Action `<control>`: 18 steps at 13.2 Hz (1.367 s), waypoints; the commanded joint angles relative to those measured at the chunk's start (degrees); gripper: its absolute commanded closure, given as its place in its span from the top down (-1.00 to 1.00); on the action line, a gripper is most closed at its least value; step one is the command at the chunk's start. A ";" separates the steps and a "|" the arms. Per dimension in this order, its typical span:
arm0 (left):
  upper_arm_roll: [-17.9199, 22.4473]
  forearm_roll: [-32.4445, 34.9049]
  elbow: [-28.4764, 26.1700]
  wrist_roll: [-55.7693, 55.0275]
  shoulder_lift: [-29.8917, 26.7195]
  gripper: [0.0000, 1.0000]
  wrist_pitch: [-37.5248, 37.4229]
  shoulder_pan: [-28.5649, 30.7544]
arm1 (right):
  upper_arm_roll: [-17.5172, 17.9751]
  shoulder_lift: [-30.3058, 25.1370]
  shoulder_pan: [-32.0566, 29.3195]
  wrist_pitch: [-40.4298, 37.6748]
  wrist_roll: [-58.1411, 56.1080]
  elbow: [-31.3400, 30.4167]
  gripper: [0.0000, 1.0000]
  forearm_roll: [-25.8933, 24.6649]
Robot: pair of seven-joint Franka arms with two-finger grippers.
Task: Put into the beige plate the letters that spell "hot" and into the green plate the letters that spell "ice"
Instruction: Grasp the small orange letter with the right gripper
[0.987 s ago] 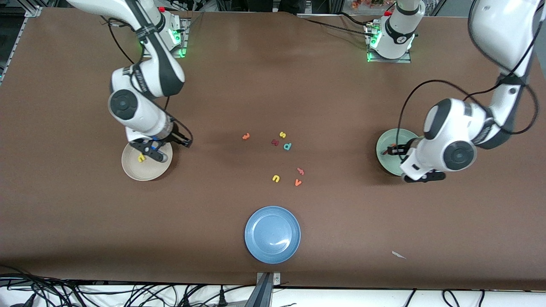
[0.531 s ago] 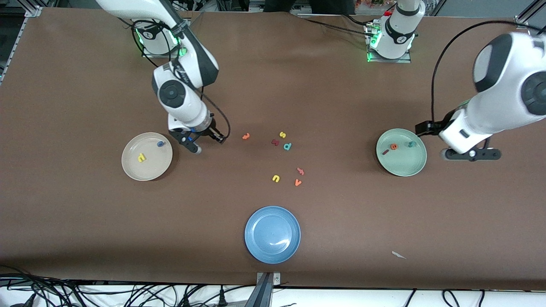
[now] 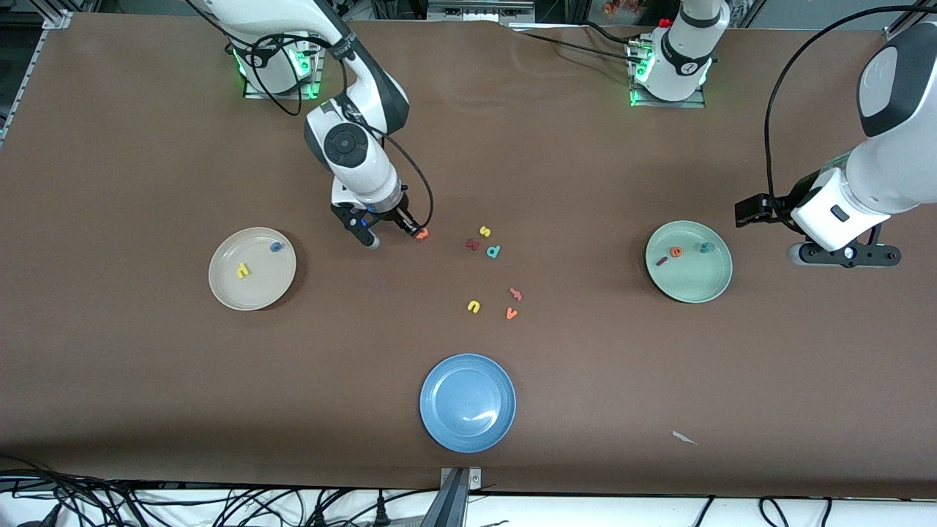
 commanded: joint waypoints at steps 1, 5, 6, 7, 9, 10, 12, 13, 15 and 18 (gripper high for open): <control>0.02 -1.40 1.76 1.53 0.89 0.98 -1.53 0.22 | -1.39 2.83 2.51 3.38 3.07 0.49 0.05 -0.96; 0.02 -1.40 1.41 1.61 0.89 0.98 -1.53 0.22 | -2.27 5.20 3.83 6.55 4.22 0.75 0.05 -1.22; 0.02 -1.31 1.32 1.53 0.89 0.98 -1.53 0.22 | -2.45 5.29 4.09 6.46 4.22 1.18 0.05 -1.31; 0.02 -1.40 1.24 1.61 0.89 0.98 -1.45 0.30 | -2.54 5.73 4.27 6.46 4.30 1.80 0.05 -1.22; 0.02 -1.31 1.23 1.61 0.98 0.98 -1.45 0.30 | -2.63 6.95 4.27 6.46 4.30 3.64 0.05 -1.22; 0.02 -1.31 1.23 1.61 0.98 0.98 -1.44 0.30 | -3.06 7.92 4.45 6.46 4.30 4.43 0.05 -1.22; 0.02 -1.31 1.23 1.61 0.98 0.99 -1.36 0.39 | -4.12 8.54 5.68 6.46 4.39 4.62 0.04 -1.31; 0.02 -1.31 1.23 1.61 1.07 0.99 -1.36 0.83 | -4.21 8.54 5.68 6.46 4.39 4.62 0.05 -1.40; 0.02 -1.31 1.23 1.61 1.07 0.99 -1.36 0.92 | -4.30 8.55 5.68 6.46 4.39 4.44 0.04 -1.66; 0.02 -1.31 1.23 1.61 1.07 0.99 -1.36 0.92 | -4.30 8.55 5.68 6.46 4.39 4.44 -0.16 -1.66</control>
